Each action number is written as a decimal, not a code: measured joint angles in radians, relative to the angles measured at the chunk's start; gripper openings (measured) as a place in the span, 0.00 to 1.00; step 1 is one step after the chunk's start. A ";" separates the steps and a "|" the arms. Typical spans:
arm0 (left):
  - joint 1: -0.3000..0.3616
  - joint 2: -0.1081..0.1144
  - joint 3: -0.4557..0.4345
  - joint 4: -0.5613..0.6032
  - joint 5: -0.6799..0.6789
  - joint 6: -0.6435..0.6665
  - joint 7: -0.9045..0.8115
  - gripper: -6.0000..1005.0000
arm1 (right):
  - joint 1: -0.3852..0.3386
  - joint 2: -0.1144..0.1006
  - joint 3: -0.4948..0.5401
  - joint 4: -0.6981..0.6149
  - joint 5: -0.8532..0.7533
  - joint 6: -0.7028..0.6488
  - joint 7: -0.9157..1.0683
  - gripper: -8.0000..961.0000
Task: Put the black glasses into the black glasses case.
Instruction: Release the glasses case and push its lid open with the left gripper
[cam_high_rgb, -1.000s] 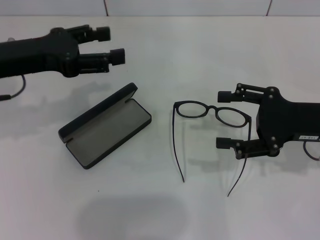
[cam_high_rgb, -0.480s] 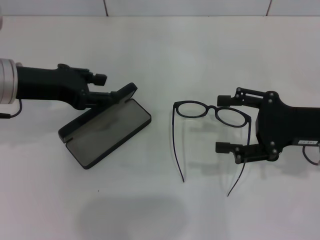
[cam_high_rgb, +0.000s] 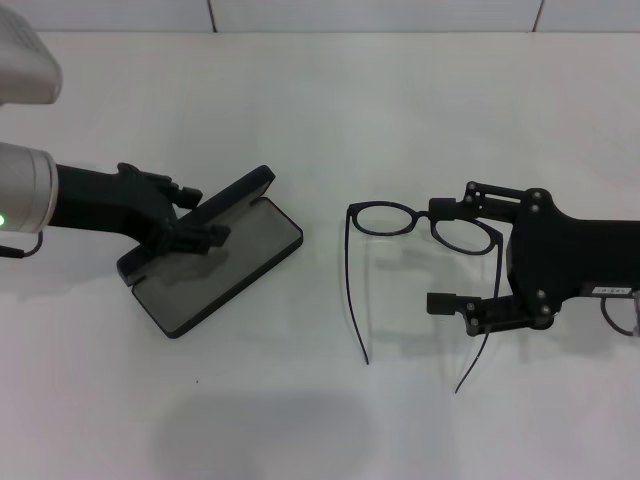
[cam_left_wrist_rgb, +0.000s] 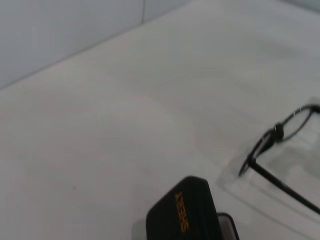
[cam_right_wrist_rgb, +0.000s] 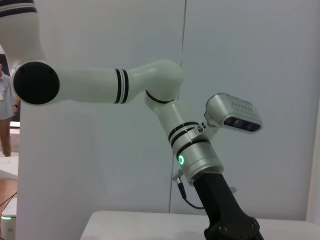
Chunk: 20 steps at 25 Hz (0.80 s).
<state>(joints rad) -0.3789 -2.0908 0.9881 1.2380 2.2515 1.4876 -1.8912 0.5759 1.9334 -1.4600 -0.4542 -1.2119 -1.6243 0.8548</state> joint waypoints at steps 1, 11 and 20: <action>0.000 0.000 0.007 0.003 0.008 -0.001 0.000 0.58 | 0.000 0.000 -0.001 0.000 0.000 -0.001 0.000 0.89; -0.056 0.009 0.007 -0.026 0.089 -0.014 -0.147 0.48 | 0.002 0.003 -0.003 0.000 -0.002 -0.005 -0.009 0.89; -0.073 0.007 0.007 0.023 0.064 -0.027 -0.125 0.29 | -0.006 0.012 -0.001 -0.010 -0.036 -0.006 -0.014 0.89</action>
<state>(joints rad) -0.4516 -2.0843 0.9955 1.2615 2.3159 1.4610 -2.0164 0.5702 1.9454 -1.4606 -0.4639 -1.2478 -1.6307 0.8410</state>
